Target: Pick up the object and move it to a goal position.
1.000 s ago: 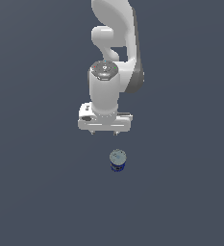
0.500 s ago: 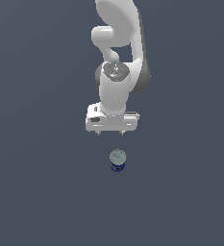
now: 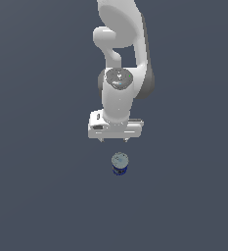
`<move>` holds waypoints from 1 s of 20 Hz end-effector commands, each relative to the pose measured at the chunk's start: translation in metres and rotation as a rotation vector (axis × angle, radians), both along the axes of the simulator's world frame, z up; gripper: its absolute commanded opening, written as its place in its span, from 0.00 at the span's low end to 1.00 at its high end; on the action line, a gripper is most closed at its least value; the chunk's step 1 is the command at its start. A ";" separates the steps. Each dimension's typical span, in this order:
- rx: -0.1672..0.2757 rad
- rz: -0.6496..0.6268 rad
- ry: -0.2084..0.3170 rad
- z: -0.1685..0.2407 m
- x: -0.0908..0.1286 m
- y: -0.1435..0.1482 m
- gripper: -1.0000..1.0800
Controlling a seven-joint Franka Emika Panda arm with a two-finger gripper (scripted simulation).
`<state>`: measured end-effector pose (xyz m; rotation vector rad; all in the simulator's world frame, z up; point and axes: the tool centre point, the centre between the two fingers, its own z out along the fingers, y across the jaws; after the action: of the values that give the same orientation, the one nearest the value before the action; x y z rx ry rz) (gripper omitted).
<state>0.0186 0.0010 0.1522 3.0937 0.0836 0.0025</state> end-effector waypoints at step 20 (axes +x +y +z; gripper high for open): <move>0.046 -0.030 0.002 -0.028 0.065 0.027 0.96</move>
<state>0.0816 0.0275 0.1252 3.1392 0.0386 -0.0005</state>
